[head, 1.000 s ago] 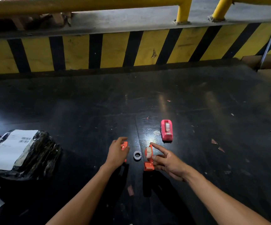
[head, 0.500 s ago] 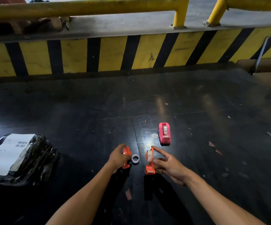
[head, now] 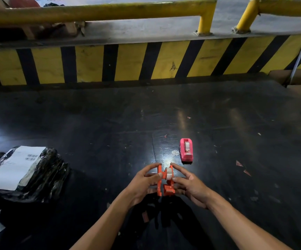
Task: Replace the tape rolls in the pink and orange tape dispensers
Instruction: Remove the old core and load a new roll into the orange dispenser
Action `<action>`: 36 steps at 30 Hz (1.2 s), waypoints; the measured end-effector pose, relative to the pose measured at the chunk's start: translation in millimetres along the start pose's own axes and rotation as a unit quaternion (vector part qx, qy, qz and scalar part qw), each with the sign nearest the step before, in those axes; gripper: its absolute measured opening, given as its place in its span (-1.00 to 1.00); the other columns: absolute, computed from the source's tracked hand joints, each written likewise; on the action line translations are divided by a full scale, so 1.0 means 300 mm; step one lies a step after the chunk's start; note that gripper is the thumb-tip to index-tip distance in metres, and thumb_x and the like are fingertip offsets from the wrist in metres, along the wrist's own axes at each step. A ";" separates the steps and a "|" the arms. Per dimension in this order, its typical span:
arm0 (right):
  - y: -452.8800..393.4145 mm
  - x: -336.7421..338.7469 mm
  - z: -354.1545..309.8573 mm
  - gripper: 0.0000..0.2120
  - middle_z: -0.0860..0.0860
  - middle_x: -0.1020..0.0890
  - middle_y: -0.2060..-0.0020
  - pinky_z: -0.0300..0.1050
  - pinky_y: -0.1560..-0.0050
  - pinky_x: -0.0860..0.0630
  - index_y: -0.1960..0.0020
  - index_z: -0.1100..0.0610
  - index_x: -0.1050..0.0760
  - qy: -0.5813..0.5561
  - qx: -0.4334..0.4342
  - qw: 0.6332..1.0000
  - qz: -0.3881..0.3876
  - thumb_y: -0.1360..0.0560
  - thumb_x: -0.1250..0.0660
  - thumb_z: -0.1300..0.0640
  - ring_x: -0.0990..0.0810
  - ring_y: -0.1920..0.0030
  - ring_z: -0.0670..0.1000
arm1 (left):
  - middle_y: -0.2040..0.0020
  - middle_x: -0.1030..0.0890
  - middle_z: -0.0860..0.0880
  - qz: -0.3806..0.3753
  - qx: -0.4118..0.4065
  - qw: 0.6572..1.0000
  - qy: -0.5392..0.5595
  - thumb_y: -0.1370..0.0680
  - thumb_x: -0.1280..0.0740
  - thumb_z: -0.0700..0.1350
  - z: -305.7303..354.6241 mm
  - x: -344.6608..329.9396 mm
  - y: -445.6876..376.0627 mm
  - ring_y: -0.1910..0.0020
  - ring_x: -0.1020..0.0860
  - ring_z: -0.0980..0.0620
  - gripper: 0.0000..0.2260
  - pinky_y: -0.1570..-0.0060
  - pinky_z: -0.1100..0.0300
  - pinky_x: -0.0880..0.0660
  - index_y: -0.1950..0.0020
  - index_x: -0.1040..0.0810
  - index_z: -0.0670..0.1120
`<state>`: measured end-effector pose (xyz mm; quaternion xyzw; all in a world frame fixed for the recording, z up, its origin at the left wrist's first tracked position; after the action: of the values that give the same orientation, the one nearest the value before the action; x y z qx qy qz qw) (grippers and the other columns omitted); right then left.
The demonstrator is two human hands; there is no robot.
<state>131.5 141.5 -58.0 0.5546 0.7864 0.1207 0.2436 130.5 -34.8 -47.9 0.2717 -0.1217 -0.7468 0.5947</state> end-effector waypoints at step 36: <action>0.000 -0.021 -0.005 -0.46 0.23 -0.55 0.03 0.02 -0.02 -0.59 -0.45 -0.03 -0.29 0.031 0.025 0.998 -0.042 -0.53 -0.32 0.25 -0.62 0.14 0.06 | -0.17 -0.68 -0.18 0.021 0.023 0.999 0.009 -0.60 -0.35 -0.21 -0.014 -0.008 0.001 0.02 -0.72 -0.10 -0.75 0.05 -0.01 -0.63 -0.26 -0.58 0.01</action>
<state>132.4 135.6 -55.3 0.5231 0.8189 0.1077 0.2100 133.3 -31.9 -50.4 0.2891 -0.1394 -0.7287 0.6050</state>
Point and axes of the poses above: each hand's wrist, its own y-axis away from the middle knuckle, its own x-axis out of the back of the hand, z = x × y, the point moved 4 cm from there along -y, towards the middle knuckle
